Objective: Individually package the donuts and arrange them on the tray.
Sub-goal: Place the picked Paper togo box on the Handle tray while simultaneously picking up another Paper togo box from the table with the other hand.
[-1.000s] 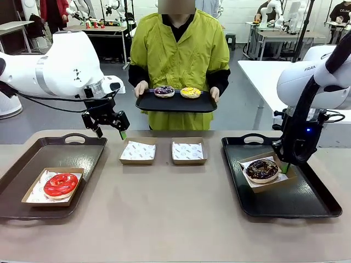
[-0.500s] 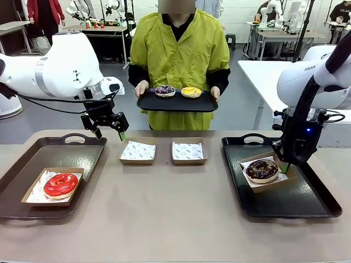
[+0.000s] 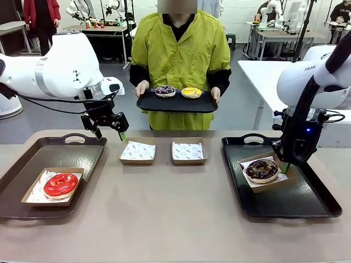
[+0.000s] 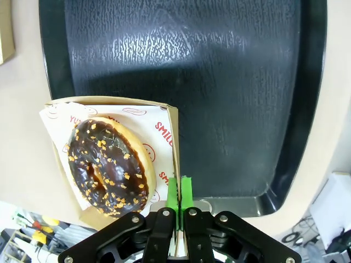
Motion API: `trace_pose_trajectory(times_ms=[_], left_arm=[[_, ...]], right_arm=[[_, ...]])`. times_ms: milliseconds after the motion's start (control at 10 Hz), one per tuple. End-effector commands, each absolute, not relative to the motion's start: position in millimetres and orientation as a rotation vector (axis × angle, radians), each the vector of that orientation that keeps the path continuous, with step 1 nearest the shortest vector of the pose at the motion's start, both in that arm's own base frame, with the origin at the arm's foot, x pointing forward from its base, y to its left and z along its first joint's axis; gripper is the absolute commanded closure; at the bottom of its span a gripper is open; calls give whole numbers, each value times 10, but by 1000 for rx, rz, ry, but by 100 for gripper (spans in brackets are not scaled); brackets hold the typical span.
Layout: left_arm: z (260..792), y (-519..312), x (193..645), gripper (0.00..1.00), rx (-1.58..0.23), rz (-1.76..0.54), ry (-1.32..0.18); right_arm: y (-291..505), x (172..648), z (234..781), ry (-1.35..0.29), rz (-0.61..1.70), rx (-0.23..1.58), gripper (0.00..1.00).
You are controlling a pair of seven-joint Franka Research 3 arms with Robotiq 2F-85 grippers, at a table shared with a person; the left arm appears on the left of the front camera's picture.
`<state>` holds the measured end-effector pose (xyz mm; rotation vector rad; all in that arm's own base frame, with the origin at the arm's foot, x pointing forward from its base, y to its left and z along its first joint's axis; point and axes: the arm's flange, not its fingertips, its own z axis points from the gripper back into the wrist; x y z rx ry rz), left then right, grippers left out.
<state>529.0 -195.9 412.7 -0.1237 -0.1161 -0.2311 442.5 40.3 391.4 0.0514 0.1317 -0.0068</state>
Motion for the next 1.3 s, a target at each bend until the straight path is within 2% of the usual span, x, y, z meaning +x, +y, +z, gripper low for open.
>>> trace_pose_trajectory(times_ms=[0,400,800,1200], left_arm=[[4082,-1959,5377,1,-122,-228,-107],[3933,-2050,5576,1,-100,-218,-88],[3856,-2164,5715,1,-92,-188,-79],[3688,-2238,5844,1,-40,-102,-45]], right_arm=[[468,4412,3798,92,-23,65,98],[551,4308,3620,56,-35,51,98],[492,4050,3638,36,-100,54,98],[485,3988,3628,11,-128,77,98]])
